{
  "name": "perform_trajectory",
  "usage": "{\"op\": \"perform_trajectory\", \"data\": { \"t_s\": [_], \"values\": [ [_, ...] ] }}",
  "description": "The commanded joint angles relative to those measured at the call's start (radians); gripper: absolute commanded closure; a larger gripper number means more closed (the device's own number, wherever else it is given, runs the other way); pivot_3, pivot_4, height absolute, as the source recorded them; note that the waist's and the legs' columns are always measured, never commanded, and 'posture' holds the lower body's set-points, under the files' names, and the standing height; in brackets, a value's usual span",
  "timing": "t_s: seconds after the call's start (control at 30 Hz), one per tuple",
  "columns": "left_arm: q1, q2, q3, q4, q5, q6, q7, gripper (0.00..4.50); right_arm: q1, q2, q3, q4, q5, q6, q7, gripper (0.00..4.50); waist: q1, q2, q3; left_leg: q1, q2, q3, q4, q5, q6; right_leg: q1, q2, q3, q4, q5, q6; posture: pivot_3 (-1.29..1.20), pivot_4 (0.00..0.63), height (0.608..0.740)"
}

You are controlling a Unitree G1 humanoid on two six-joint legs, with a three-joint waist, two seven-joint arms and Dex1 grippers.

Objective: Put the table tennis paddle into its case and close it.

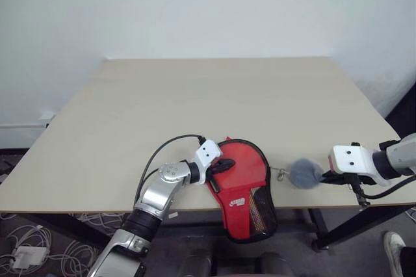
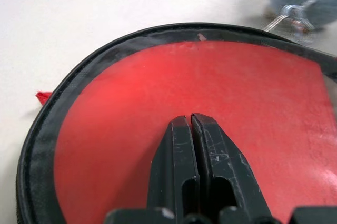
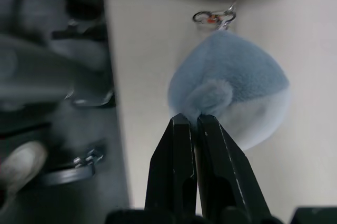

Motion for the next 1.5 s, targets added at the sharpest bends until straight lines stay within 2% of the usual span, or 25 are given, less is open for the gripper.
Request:
{"op": "perform_trajectory", "data": {
  "t_s": [0.03, 0.33, 0.57, 0.73, 0.9, 1.0, 1.03, 1.07, 1.1, 1.23, 1.37, 1.5],
  "values": [
    [0.026, 0.017, -0.009, 0.075, 0.041, 0.028, 0.002, 4.50, 0.023, -0.048, -0.075, -0.037, 0.028, -0.022, 0.027, 4.46, 0.000, 0.000, 0.000, 0.000, 0.000, 0.000, 0.000, 0.000, 0.000, 0.000, 0.000, 0.000, 0.000, 0.000, 0.000, 0.00, 0.000, 0.740],
    [0.014, 0.026, -0.012, 0.098, 0.046, 0.011, -0.019, 4.50, 0.175, -0.125, -0.172, -0.102, 0.073, -0.105, 0.109, 4.46, 0.007, 0.000, 0.000, -0.001, 0.000, 0.000, 0.000, -0.001, 0.000, 0.000, -0.001, 0.000, -0.002, 0.000, 0.000, 0.00, 0.000, 0.740],
    [-0.005, 0.027, -0.005, 0.125, 0.049, -0.005, -0.023, 4.50, 0.237, -0.137, -0.202, -0.141, 0.090, -0.125, 0.128, 4.46, 0.010, -0.001, 0.001, -0.001, 0.000, 0.000, 0.000, -0.001, 0.000, 0.000, -0.001, 0.000, -0.002, 0.000, 0.000, 0.00, 0.000, 0.740],
    [-0.007, 0.028, -0.004, 0.128, 0.051, -0.008, -0.024, 4.50, 0.186, -0.106, -0.154, -0.121, 0.050, -0.120, 0.075, 4.46, 0.011, -0.001, 0.001, -0.001, 0.000, 0.000, 0.000, -0.001, 0.000, 0.000, -0.001, 0.000, -0.002, 0.000, 0.000, 0.00, 0.000, 0.740],
    [-0.011, 0.027, -0.004, 0.129, 0.053, -0.009, -0.024, 4.50, 0.020, 0.006, -0.067, -0.021, -0.021, -0.042, -0.060, 4.46, 0.005, -0.002, 0.000, 0.001, 0.001, 0.000, -0.001, -0.001, -0.001, 0.001, 0.000, 0.000, -0.002, 0.000, 0.000, 0.00, 0.000, 0.740],
    [-0.012, 0.026, -0.005, 0.129, 0.053, -0.009, -0.025, 4.50, -0.045, 0.044, -0.040, 0.023, -0.036, 0.000, -0.090, 4.46, 0.005, -0.002, -0.001, 0.001, 0.001, 0.000, 0.000, -0.001, -0.001, 0.000, 0.000, 0.000, -0.002, 0.000, 0.000, 0.00, 0.000, 0.740],
    [-0.012, 0.026, -0.005, 0.129, 0.053, -0.008, -0.025, 4.50, -0.060, 0.050, -0.034, 0.033, -0.038, 0.009, -0.095, 4.04, 0.005, -0.001, -0.001, 0.000, 0.001, 0.000, -0.001, -0.001, 0.000, 0.000, 0.000, 0.000, -0.002, 0.000, 0.000, 0.00, 0.000, 0.740],
    [-0.012, 0.027, -0.006, 0.129, 0.054, -0.009, -0.025, 4.50, -0.077, 0.056, -0.028, 0.044, -0.039, 0.025, -0.099, 3.90, 0.005, -0.001, -0.001, 0.000, 0.000, 0.000, -0.001, -0.001, 0.000, 0.000, 0.000, 0.000, -0.002, 0.000, 0.000, 0.00, 0.000, 0.740],
    [-0.012, 0.027, -0.007, 0.130, 0.055, -0.010, -0.026, 4.50, -0.089, 0.058, -0.023, 0.053, -0.041, 0.032, -0.101, 3.57, 0.005, -0.001, -0.001, 0.000, 0.000, 0.000, -0.001, -0.001, 0.000, 0.000, 0.000, 0.000, -0.002, 0.000, 0.000, 0.00, 0.000, 0.740],
    [-0.012, 0.028, -0.007, 0.130, 0.056, -0.009, -0.027, 4.50, -0.139, 0.035, -0.041, 0.080, -0.002, 0.065, -0.059, 2.15, 0.004, 0.000, -0.002, 0.000, 0.000, 0.001, -0.001, -0.001, 0.000, 0.000, 0.000, 0.000, -0.002, 0.001, 0.000, 0.00, 0.000, 0.740],
    [-0.010, 0.026, -0.008, 0.131, 0.059, -0.010, -0.027, 4.50, -0.137, 0.023, -0.058, 0.050, 0.069, 0.112, -0.007, 2.15, 0.004, 0.000, -0.002, 0.001, 0.001, 0.000, -0.001, -0.001, 0.000, 0.000, 0.000, -0.001, -0.002, 0.000, 0.000, 0.00, 0.000, 0.740],
    [-0.009, 0.024, -0.008, 0.136, 0.061, -0.012, -0.026, 4.50, -0.152, 0.102, -0.005, 0.026, 0.054, 0.166, -0.076, 2.15, 0.003, -0.002, -0.003, 0.001, 0.001, 0.001, -0.001, -0.001, 0.000, 0.000, 0.000, 0.000, -0.001, 0.000, 0.000, 0.00, 0.000, 0.740]
  ]
}}
